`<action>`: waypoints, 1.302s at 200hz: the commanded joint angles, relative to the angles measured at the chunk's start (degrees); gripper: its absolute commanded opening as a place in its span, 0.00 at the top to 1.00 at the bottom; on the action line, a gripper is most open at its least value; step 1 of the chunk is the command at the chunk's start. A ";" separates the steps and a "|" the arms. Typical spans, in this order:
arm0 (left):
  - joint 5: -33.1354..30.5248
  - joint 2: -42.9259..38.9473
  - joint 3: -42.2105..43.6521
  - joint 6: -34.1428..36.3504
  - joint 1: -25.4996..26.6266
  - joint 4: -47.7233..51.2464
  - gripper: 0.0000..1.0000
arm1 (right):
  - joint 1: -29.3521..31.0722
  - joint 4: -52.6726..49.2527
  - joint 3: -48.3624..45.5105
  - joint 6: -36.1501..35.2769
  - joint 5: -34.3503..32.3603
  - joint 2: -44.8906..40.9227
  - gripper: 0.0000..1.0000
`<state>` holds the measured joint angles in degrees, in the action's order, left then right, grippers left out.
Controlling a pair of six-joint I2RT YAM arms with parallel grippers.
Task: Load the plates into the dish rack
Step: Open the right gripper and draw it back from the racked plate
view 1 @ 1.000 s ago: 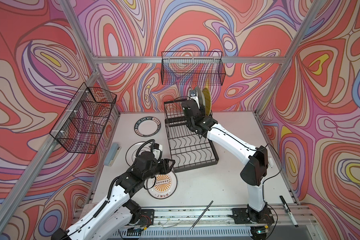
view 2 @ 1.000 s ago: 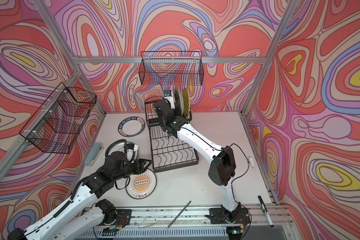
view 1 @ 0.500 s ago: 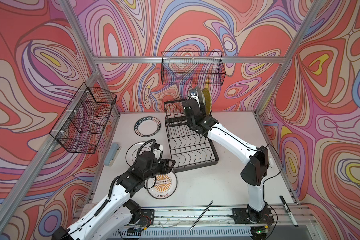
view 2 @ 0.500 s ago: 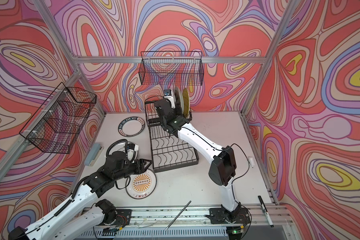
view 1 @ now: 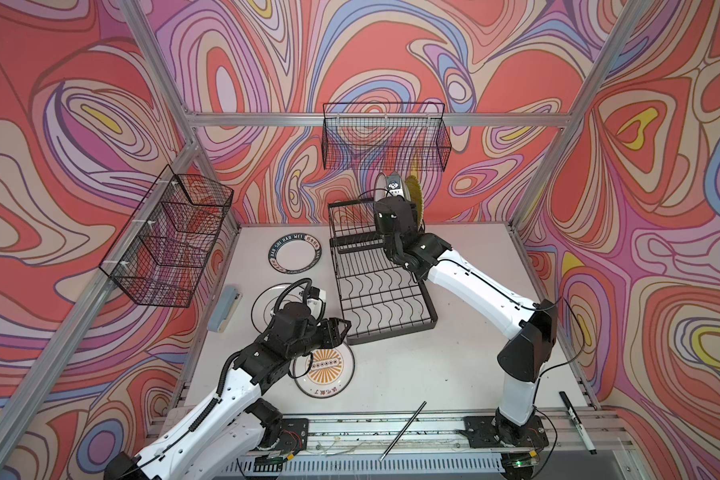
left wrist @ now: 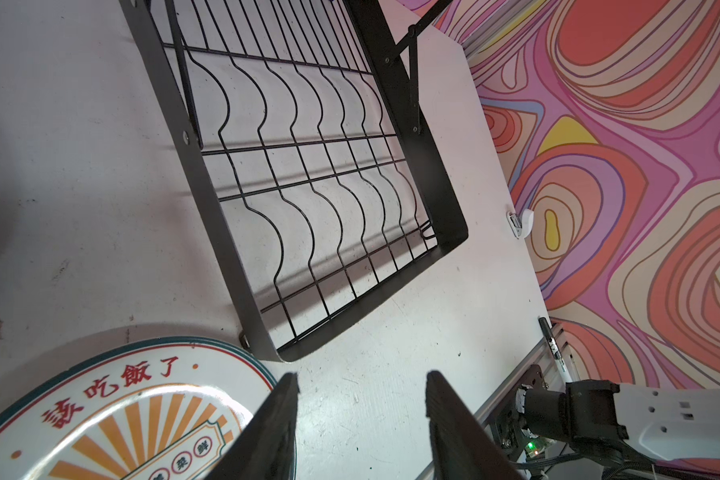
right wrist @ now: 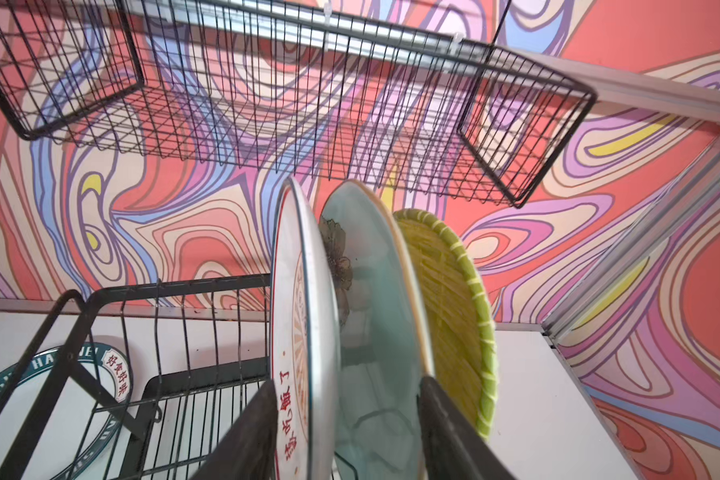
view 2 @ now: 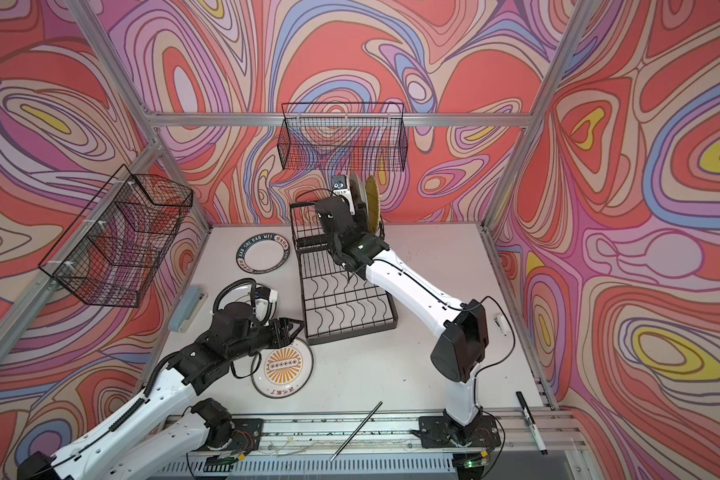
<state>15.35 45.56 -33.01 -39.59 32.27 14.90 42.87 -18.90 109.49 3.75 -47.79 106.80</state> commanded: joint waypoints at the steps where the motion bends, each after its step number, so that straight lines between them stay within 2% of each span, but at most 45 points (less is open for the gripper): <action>1: 0.57 0.43 -1.51 0.49 0.23 -1.32 0.47 | -0.60 0.94 -1.53 0.61 -0.93 -3.75 0.43; 98: 0.82 0.85 -1.53 0.17 0.16 -1.55 0.47 | -0.60 3.94 -8.49 1.32 1.89 -11.60 0.38; 260: 0.29 0.85 -1.46 0.32 0.18 -1.20 0.47 | -0.60 6.49 -16.53 2.49 5.40 -17.96 0.32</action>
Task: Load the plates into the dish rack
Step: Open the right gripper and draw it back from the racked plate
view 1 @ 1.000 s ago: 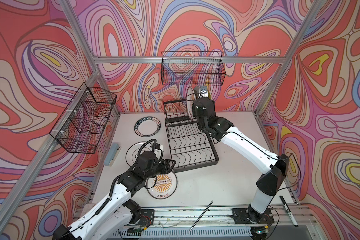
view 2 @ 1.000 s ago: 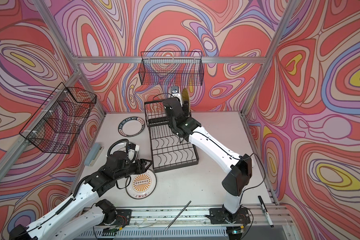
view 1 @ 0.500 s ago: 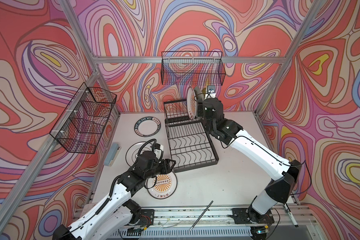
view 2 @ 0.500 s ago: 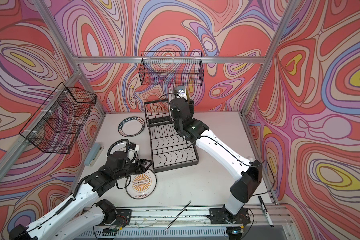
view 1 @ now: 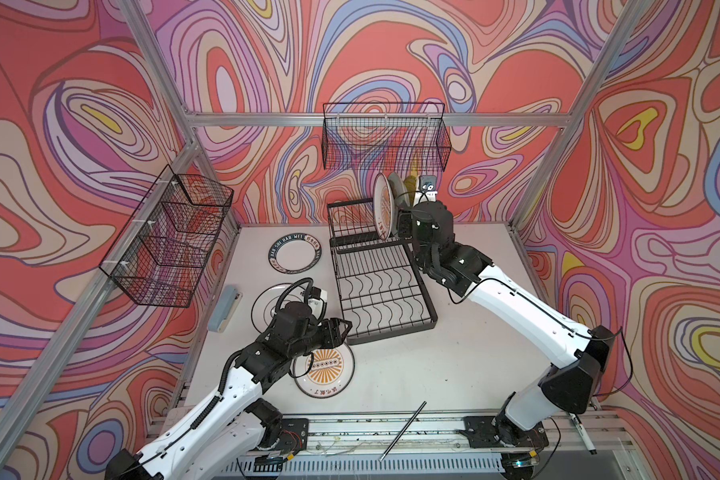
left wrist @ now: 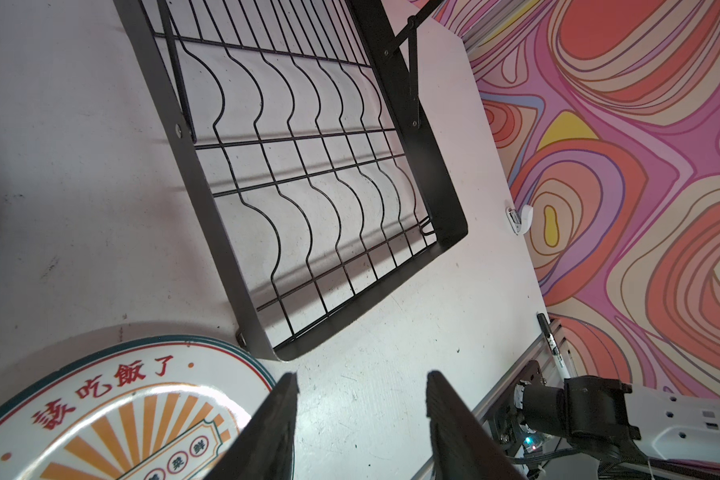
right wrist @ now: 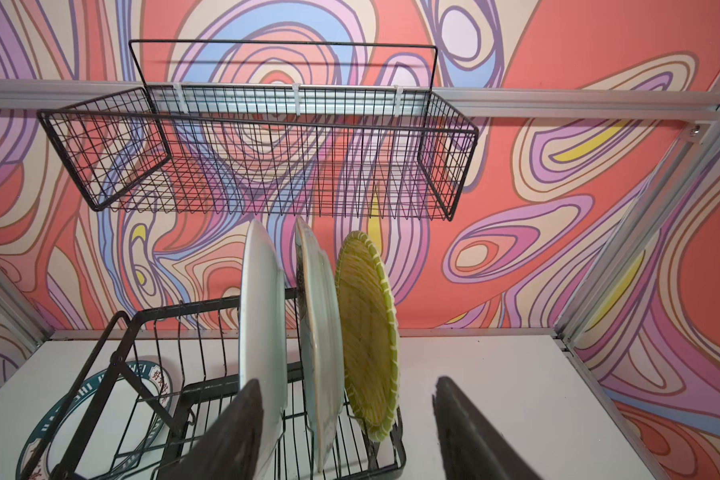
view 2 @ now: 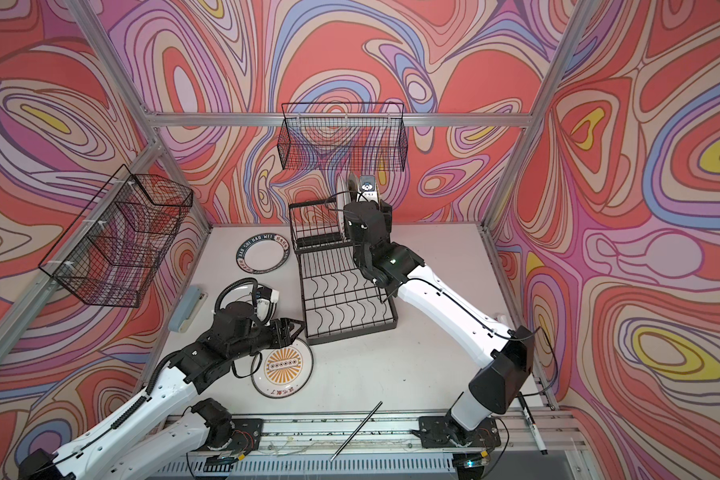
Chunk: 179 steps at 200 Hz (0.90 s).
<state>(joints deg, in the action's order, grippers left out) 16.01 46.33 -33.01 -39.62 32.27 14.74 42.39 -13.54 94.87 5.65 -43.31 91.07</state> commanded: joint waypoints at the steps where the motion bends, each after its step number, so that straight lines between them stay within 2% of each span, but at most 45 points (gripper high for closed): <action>1: -0.41 0.08 -1.49 0.38 0.17 -1.04 0.47 | -0.12 1.19 -1.98 0.59 0.94 -2.26 0.32; 102: -3.21 1.98 -2.24 1.95 0.23 2.21 0.47 | -0.16 4.58 -12.84 1.37 4.97 -6.82 0.28; 179: -5.11 2.93 -2.06 2.59 0.18 3.92 0.47 | -0.12 4.01 -21.79 6.90 9.61 -10.00 0.28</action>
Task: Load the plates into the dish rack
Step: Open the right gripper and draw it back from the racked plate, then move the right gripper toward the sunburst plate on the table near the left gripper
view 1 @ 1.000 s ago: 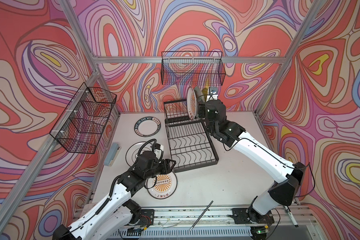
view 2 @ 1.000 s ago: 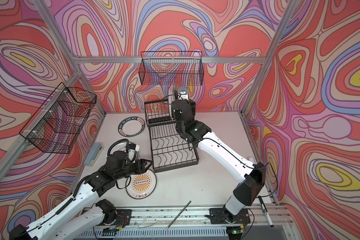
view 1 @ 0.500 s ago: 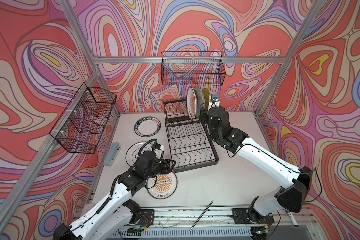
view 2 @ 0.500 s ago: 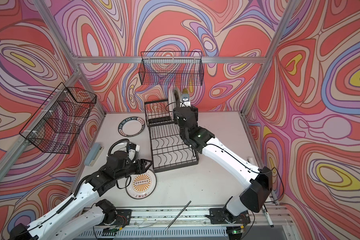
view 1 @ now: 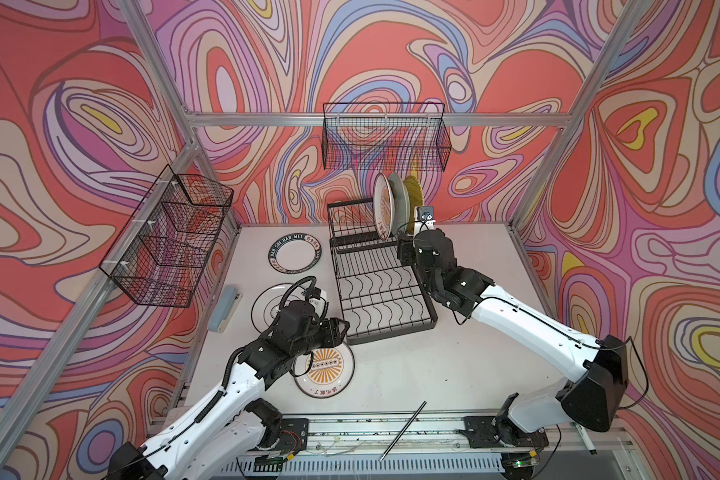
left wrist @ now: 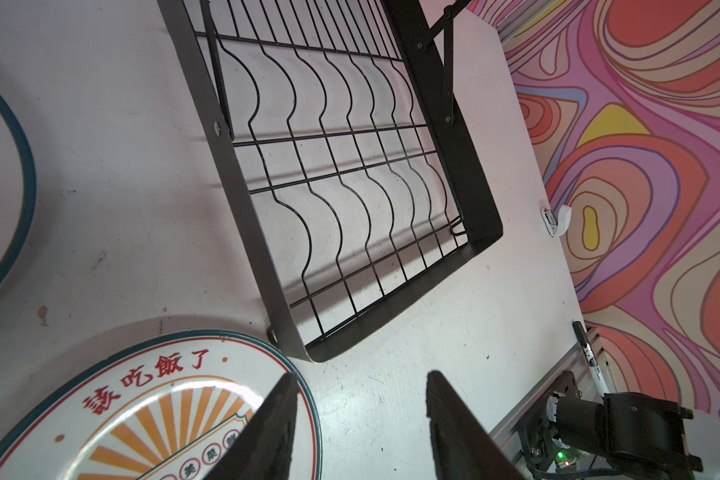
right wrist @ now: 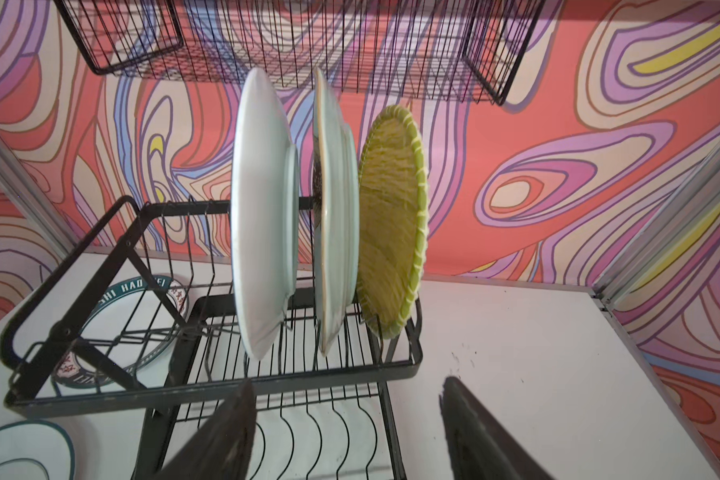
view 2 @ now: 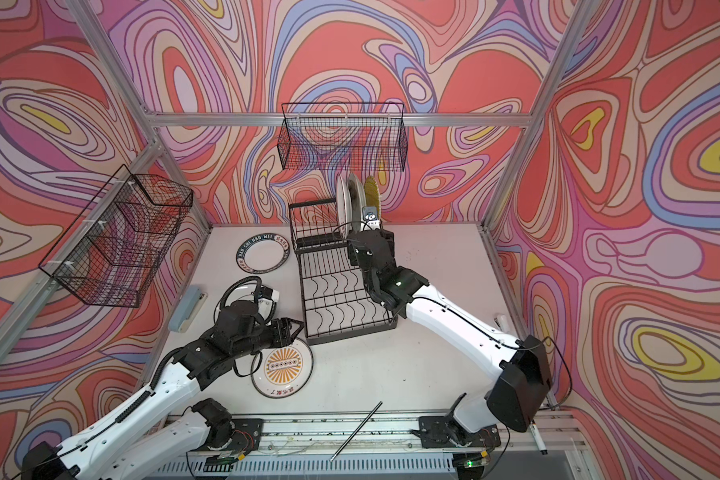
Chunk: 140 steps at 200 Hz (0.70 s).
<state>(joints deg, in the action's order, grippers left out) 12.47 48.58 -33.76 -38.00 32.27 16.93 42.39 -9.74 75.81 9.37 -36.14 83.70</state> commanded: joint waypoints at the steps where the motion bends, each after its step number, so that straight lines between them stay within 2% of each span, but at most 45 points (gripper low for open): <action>1: -1.57 0.70 -1.32 0.98 0.17 1.76 0.47 | -0.12 0.18 -2.97 3.33 2.44 -2.65 0.28; 80: -1.84 4.52 -1.68 1.18 0.16 1.58 0.47 | -0.16 -2.68 -11.49 13.60 10.13 -3.46 0.29; 140: -3.10 7.04 -2.70 1.13 0.19 4.59 0.48 | -0.12 0.73 -16.55 20.83 22.36 -2.85 0.31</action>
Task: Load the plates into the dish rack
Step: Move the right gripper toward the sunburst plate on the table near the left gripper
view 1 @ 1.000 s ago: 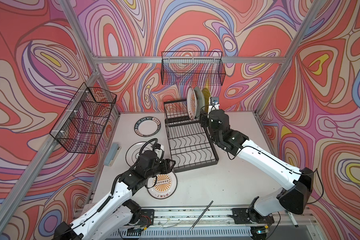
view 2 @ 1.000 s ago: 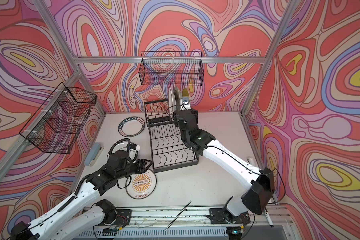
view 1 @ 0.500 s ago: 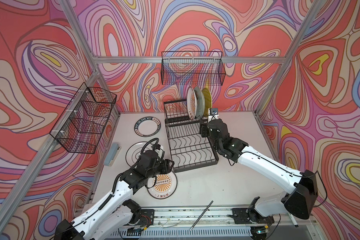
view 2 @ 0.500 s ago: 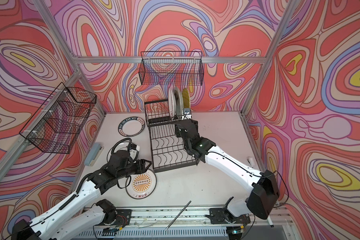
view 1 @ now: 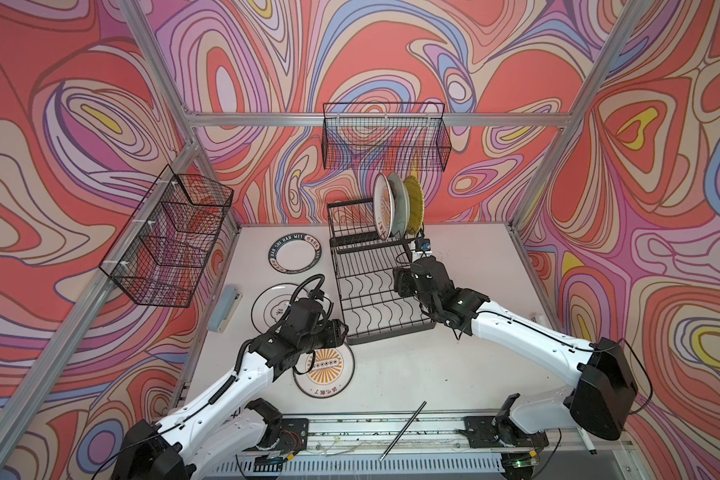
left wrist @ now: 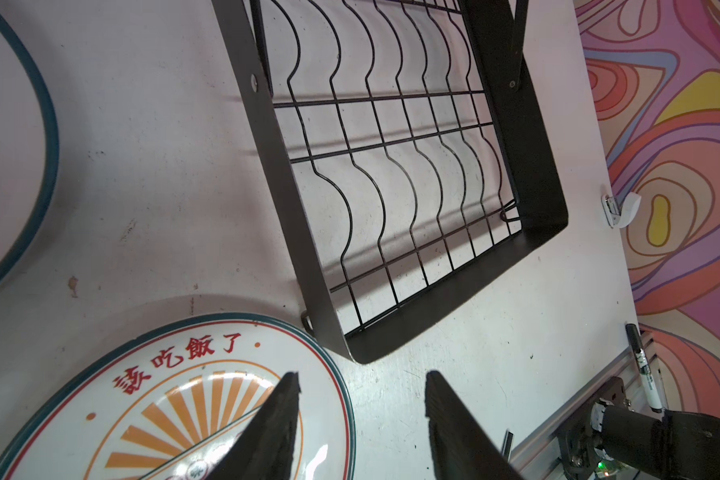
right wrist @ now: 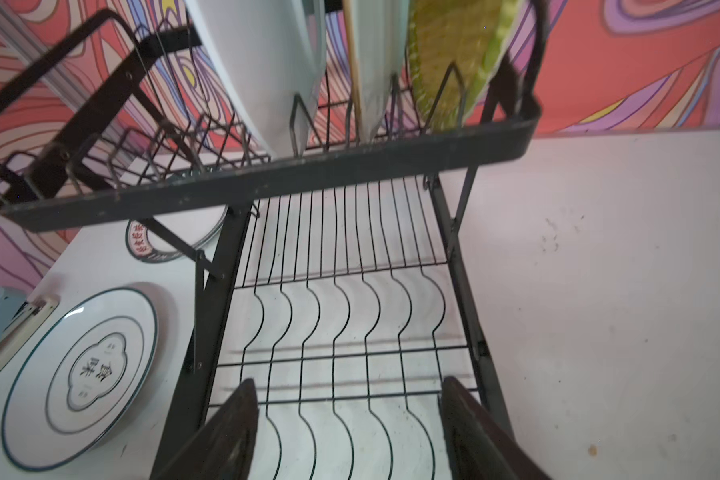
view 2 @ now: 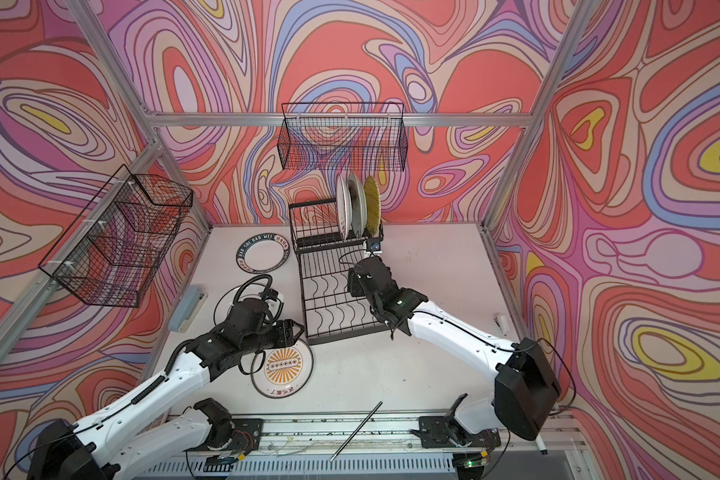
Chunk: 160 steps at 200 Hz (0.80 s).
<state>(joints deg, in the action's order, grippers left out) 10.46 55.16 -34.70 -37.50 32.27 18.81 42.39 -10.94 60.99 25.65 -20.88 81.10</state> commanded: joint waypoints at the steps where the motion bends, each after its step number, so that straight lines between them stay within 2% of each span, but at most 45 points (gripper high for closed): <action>1: -1.07 0.42 -1.77 0.65 0.18 2.72 0.48 | -0.12 1.95 -1.79 4.65 7.31 -0.25 0.31; 52: -1.36 -0.37 -0.19 -0.29 0.16 2.81 0.48 | -0.12 4.73 -5.52 10.46 15.36 -0.49 0.33; 98: -3.25 -4.50 2.62 -1.24 0.18 4.46 0.48 | 0.00 8.86 -11.12 16.29 21.23 -1.41 0.36; 160: -4.31 -8.41 4.64 -2.13 0.16 7.69 0.48 | 2.60 9.45 -14.88 19.60 21.28 -2.16 0.37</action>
<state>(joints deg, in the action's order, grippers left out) 7.44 48.36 -30.94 -38.63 32.27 23.73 44.12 -3.01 47.07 43.22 -0.10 81.08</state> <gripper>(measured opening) 0.521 0.628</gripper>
